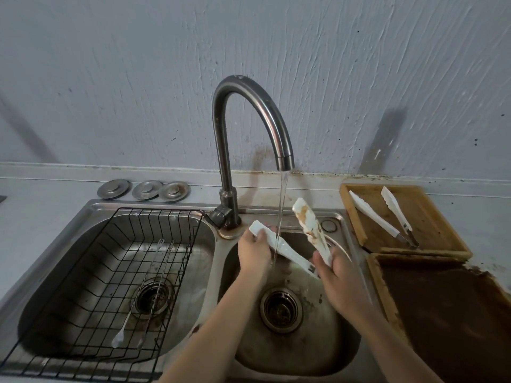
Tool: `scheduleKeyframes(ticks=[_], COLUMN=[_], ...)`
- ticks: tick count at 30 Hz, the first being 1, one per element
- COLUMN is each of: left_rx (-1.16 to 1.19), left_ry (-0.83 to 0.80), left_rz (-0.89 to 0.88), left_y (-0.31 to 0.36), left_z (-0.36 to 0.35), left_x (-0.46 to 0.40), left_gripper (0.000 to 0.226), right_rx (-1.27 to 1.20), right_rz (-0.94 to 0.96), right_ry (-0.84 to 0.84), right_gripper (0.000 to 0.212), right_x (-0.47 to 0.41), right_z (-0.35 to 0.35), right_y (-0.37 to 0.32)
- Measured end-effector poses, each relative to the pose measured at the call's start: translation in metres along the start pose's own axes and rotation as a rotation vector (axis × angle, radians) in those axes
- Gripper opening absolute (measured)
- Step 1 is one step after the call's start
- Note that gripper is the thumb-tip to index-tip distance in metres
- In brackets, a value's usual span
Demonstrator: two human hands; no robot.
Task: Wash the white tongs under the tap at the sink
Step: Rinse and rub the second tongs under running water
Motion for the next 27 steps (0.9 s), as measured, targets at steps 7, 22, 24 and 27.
scheduleKeyframes(ticks=[7, 22, 24, 27], left_rx=[0.44, 0.049, -0.018, -0.148], left_ry=[-0.188, -0.055, -0.03, -0.021], left_rz=[0.338, 0.047, -0.032, -0.168], left_y=[-0.029, 0.005, 0.017, 0.029], left_z=[-0.057, -0.006, -0.002, -0.001], left_x=[0.04, -0.021, -0.027, -0.024], left_gripper=[0.02, 0.029, 0.033, 0.046], right_rx=[-0.016, -0.333, -0.306, -0.351], right_rz=[-0.034, -0.289, -0.263, -0.223], right_ry=[0.04, -0.393, -0.396, -0.376], right_gripper=[0.028, 0.014, 0.015, 0.019], right_x=[-0.005, 0.018, 0.017, 0.012], right_z=[-0.002, -0.03, -0.028, -0.022], right_y=[-0.004, 0.01, 0.005, -0.006])
Point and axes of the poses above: each hand's wrist, its own x-axis away from the middle knuckle, its own z-axis out of the back of the hand, y = z × x, the point moved 9 cm from there along -x, towards the middle knuckle, and after that the axes turned 1 degree about x, right-handed, at the moved point
